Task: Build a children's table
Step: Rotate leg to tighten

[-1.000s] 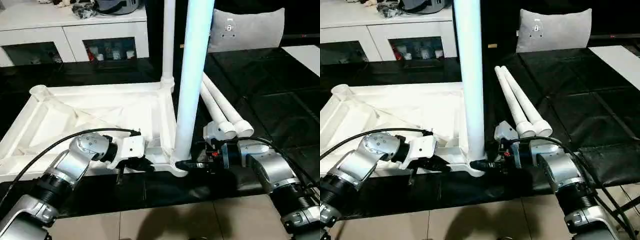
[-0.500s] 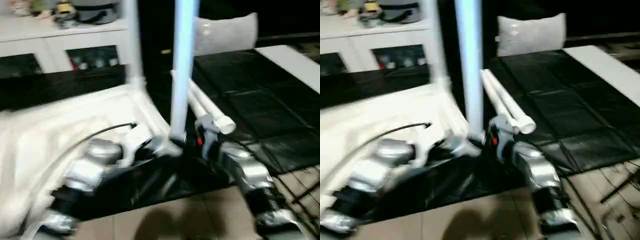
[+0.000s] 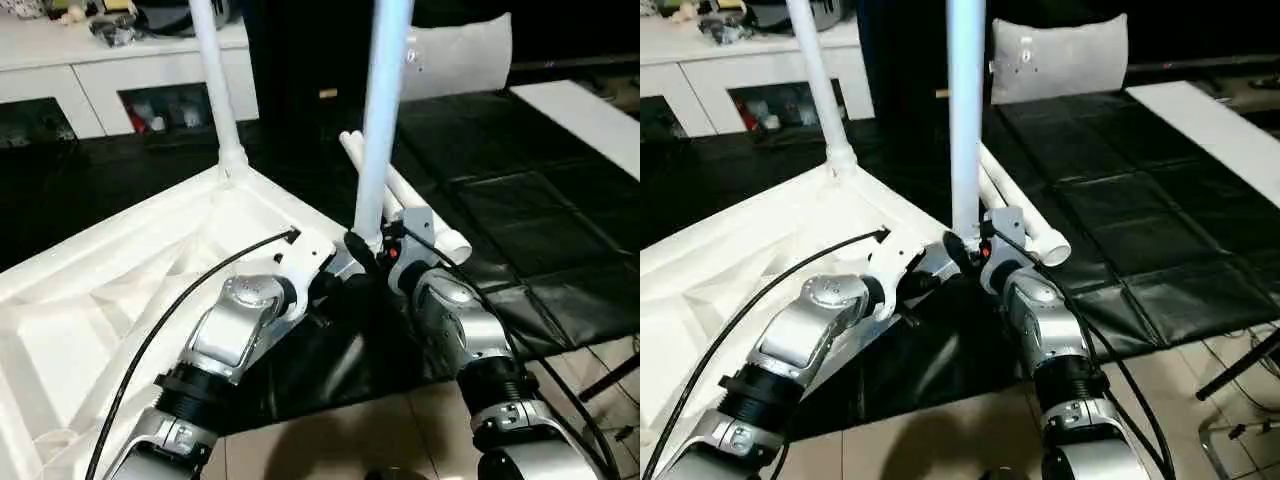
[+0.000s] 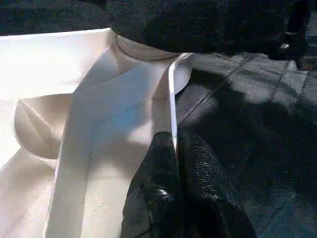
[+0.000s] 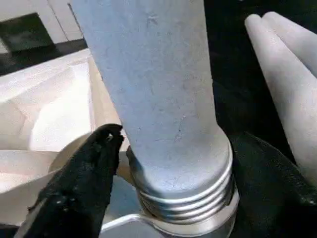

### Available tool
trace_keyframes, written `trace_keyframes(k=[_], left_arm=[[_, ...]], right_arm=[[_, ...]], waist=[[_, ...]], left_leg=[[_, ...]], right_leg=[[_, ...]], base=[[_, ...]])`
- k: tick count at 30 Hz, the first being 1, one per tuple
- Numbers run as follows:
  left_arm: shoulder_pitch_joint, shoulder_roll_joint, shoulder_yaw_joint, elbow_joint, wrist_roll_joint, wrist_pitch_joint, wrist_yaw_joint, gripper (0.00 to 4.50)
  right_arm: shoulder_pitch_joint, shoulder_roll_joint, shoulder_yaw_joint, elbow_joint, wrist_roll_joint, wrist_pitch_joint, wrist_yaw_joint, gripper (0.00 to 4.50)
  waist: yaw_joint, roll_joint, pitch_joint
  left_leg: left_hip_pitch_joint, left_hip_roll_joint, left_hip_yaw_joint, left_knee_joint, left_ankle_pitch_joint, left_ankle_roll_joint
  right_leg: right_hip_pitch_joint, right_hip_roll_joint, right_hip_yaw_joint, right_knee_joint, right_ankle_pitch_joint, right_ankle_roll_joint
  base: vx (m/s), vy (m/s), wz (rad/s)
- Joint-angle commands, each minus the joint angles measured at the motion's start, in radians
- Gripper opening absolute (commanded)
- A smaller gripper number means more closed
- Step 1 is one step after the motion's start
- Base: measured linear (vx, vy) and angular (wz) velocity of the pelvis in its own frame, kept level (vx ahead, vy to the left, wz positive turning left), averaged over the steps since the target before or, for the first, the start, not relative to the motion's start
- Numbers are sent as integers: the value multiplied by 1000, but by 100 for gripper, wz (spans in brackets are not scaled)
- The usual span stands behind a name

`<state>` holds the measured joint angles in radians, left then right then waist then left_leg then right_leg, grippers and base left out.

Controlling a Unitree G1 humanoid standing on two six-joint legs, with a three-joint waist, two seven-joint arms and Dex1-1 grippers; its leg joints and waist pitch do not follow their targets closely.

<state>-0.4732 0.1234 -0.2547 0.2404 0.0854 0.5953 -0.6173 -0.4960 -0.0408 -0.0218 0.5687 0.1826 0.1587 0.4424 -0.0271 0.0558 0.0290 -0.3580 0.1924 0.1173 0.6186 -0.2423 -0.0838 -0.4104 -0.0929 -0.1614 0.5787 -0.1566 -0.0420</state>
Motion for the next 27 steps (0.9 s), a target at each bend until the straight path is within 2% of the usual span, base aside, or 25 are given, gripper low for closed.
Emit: trace_keyframes(k=[1, 2, 4, 5, 6, 8, 10, 12, 15, 16, 18, 21, 23, 25, 27], left_arm=[[-12, 48, -29, -23, 12, -49, -46, 0], [-9, 66, -35, -21, 18, -60, -64, 0], [-5, 92, -44, -14, 21, -85, -98, 0], [-1, 137, -58, 8, 28, -127, -153, 0], [-1, 138, -58, 8, 28, -128, -154, 0], [1, 170, -76, 22, 33, -161, -200, 0], [4, 235, -118, 40, 39, -241, -299, 0], [5, 258, -133, 42, 31, -268, -341, 0], [0, 295, -155, 53, 24, -315, -392, 0], [-2, 317, -168, 60, 22, -358, -434, 0], [-2, 317, -168, 60, 22, -358, -434, 0], [-9, 379, -211, 64, 9, -480, -589, 0], [-14, 392, -224, 65, 7, -503, -630, 0], [-17, 399, -232, 62, 3, -515, -656, 0], [-19, 405, -240, 59, -4, -526, -683, 0]], right_arm=[[33, -15, 40, -53, 18, -3, 93, 400], [43, -32, 40, -70, 23, -10, 115, 400], [55, -61, 45, -96, 29, -15, 156, 432], [74, -121, 63, -141, 38, -18, 243, 436], [74, -122, 63, -142, 38, -18, 245, 439], [80, -166, 82, -167, 36, -19, 306, 445], [79, -237, 115, -189, 18, -27, 408, 445], [76, -257, 125, -193, 9, -27, 437, 445], [73, -294, 151, -203, -1, -17, 494, 445], [70, -313, 167, -206, -1, -11, 532, 445], [70, -313, 167, -206, -1, -11, 532, 445], [57, -358, 220, -203, 7, -7, 670, 445], [49, -368, 240, -191, 2, -5, 708, 411], [42, -366, 247, -176, -7, -10, 715, 406], [34, -361, 254, -159, -9, -14, 725, 377]], waist=[[17, -3, -69], [19, -2, -69], [22, -2, -63], [26, 5, -58], [29, 1, -58], [33, 3, -53], [36, 3, -50], [34, 3, -49], [38, 2, -52], [39, -1, -54], [42, 0, -54], [49, -3, -56], [55, -4, -55], [61, -2, -54], [65, -4, -54]], left_leg=[[-22, 22, 6, -55, 97, 204], [-20, 23, 9, -55, 93, 205], [-17, 27, 10, -61, 55, 190], [-16, 26, 12, -63, 16, 173], [-14, 27, 11, -66, -19, 156], [-12, 27, 12, -72, -68, 134], [-9, 28, 11, -77, -112, 115], [-4, 28, 12, -80, -148, 98], [-6, 28, 11, -79, -128, 93], [-8, 30, 11, -79, -106, 99], [-7, 29, 11, -78, -101, 102], [-7, 30, 12, -76, -77, 120], [-5, 34, 15, -77, -71, 123], [-3, 36, 16, -78, -73, 114], [-3, 37, 15, -80, -75, 101]], right_leg=[[87, -62, 58, -43, -62, -194], [84, -61, 59, -43, -71, -194], [82, -60, 58, -49, -128, -186], [82, -59, 57, -59, -183, -166], [83, -57, 58, -63, -222, -146], [80, -57, 58, -70, -271, -136], [79, -57, 60, -74, -309, -127], [78, -60, 64, -77, -336, -122], [79, -60, 64, -72, -304, -134], [80, -59, 66, -67, -270, -144], [80, -59, 66, -65, -262, -146], [80, -60, 68, -60, -228, -163], [78, -61, 70, -58, -229, -166], [76, -62, 71, -58, -241, -166], [77, -63, 72, -57, -246, -164]], base=[[0, 0, 0], [0, 0, 0], [0, 0, 0], [0, 0, 0], [0, 0, 0], [0, 0, 0], [0, 0, 0], [0, 0, 0], [0, 0, 0], [0, 0, 0], [0, 0, 0], [0, 0, 0], [0, 0, 0], [0, 0, 0], [0, 0, 0]])
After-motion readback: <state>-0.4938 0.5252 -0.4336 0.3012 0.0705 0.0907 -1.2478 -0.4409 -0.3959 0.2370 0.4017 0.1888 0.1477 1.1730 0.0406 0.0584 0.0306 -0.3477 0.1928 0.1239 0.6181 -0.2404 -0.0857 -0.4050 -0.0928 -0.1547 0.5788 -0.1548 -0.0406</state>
